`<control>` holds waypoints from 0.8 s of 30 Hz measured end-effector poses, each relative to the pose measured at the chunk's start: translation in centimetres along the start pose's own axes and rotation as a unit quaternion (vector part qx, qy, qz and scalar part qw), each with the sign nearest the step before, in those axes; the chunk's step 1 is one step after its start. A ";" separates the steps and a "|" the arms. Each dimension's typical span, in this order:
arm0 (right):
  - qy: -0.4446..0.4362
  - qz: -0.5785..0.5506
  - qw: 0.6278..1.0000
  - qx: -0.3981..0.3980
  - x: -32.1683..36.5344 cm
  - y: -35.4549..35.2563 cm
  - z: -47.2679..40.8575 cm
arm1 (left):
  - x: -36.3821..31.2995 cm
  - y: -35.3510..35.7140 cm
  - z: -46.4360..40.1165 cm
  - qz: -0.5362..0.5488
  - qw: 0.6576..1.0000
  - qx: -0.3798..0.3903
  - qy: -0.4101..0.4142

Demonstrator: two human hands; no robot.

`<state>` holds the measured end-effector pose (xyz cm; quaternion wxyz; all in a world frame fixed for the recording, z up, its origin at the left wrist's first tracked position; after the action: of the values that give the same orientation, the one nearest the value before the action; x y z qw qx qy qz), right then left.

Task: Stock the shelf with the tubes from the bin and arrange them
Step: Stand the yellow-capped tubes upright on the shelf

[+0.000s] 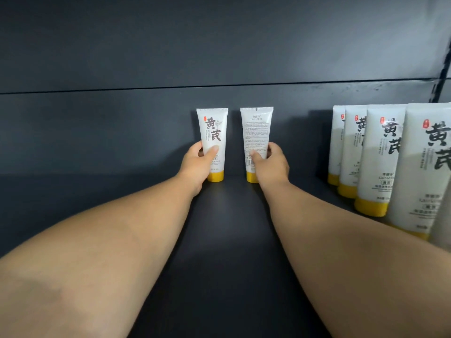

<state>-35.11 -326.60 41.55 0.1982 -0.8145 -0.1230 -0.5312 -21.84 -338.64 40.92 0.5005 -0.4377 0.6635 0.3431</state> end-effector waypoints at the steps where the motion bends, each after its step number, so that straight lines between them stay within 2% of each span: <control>1: 0.000 0.002 1.000 0.001 0.0 0.1 0.1 | 0.1 -0.1 0.1 -0.014 1.000 -0.002 -0.003; 6: 0.025 0.025 0.999 -0.009 0.4 -0.5 1.4 | -0.3 -2.2 2.3 -0.112 0.993 -0.027 -0.022; 9: 0.027 0.078 0.997 -0.010 1.4 -2.2 3.8 | -2.4 -4.8 5.4 -0.237 0.970 -0.049 0.032; 12: -0.071 0.178 0.981 0.013 4.2 -3.2 7.5 | -5.6 -6.7 9.2 -0.382 0.917 -0.040 0.109; 16: -0.192 0.311 0.929 0.060 9.0 -4.1 15.1 | -9.8 -9.2 15.9 -0.527 0.825 0.010 0.205; 18: -0.226 0.342 0.910 0.054 11.4 -5.3 19.8 | -11.8 -11.4 19.5 -0.547 0.804 0.016 0.233; 24: -0.283 0.382 0.880 0.018 16.8 -9.6 33.6 | -15.5 -16.6 31.7 -0.531 0.793 0.042 0.297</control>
<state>-4.82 -302.95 46.74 0.3572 -0.9101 0.1374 -0.1588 6.85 -313.01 47.24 0.4002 -0.7798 0.4569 -0.1519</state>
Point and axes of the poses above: each hand's wrist, its own z-axis away from the middle knuckle, its own y-axis out of the palm, x = y × z, the point moved 8 cm from there along -z, towards the middle knuckle, and after that the axes turned 3 degrees about -x, right-handed, at the moved point
